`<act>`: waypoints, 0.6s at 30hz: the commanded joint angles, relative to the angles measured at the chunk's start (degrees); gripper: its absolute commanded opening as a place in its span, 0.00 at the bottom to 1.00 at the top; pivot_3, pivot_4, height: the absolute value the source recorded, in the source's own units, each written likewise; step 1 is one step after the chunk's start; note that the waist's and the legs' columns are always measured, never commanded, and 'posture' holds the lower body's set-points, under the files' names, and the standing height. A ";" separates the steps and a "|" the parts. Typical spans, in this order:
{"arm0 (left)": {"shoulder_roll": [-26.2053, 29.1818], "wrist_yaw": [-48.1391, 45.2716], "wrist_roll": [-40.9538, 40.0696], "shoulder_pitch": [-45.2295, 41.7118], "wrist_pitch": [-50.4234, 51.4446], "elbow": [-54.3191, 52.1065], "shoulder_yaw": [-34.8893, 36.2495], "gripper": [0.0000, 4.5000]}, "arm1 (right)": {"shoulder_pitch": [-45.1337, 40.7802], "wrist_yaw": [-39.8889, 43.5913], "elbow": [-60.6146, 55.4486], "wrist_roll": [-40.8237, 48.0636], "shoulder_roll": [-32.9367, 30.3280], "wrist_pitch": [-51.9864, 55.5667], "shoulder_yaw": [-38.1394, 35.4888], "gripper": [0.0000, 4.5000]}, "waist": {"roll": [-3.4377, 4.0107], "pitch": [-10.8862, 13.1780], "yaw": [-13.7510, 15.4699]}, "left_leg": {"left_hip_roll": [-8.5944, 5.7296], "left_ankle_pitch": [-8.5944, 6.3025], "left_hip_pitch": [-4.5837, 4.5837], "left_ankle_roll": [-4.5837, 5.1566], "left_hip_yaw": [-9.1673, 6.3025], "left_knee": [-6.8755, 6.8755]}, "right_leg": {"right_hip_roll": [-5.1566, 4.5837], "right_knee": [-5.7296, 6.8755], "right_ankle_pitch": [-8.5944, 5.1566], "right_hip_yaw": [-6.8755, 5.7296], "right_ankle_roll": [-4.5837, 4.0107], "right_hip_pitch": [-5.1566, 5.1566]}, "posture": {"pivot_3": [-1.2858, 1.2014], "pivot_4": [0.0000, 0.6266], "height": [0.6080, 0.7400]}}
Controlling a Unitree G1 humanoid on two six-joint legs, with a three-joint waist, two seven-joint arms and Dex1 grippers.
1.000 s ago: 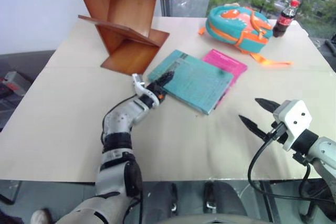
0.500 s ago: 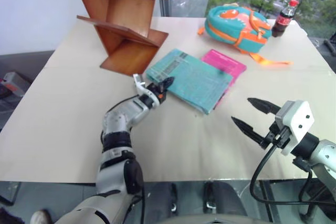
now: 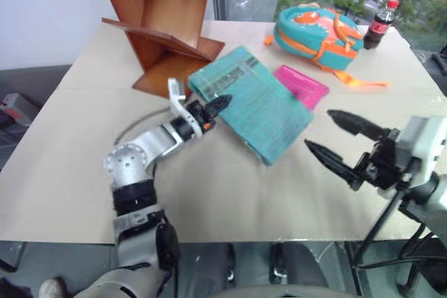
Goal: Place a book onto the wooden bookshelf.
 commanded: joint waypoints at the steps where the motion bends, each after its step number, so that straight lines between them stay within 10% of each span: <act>1: 6.67 -8.79 12.44 -4.95 -13.02 -12.55 -7.91 0.02 | -1.76 -0.90 0.01 5.46 -0.30 -2.64 -2.79 0.75 | 0.02 -0.01 0.00 | 0.00 0.00 0.02 0.00 0.01 -0.01 | -0.01 -0.01 0.00 -0.01 -0.01 0.00 | 0.52 0.24 1.00; 7: 26.73 -30.17 39.93 -15.12 -42.67 -14.55 -19.12 0.02 | -3.47 0.97 3.82 7.66 -0.70 -4.84 -2.84 0.75 | 0.17 0.08 -0.08 | 0.05 0.00 0.06 -0.02 0.23 -0.11 | 0.07 0.01 -0.02 0.04 -0.04 -0.15 | 0.52 0.24 1.00; 18: 45.96 -51.82 59.14 -24.76 -71.62 10.77 -20.90 0.02 | -8.91 7.10 11.65 3.76 1.02 -8.06 4.71 0.75 | 0.40 0.23 -0.03 | 0.08 0.00 0.01 0.01 0.29 -0.15 | 0.13 -0.04 -0.17 0.04 0.22 -0.22 | 0.52 0.24 1.00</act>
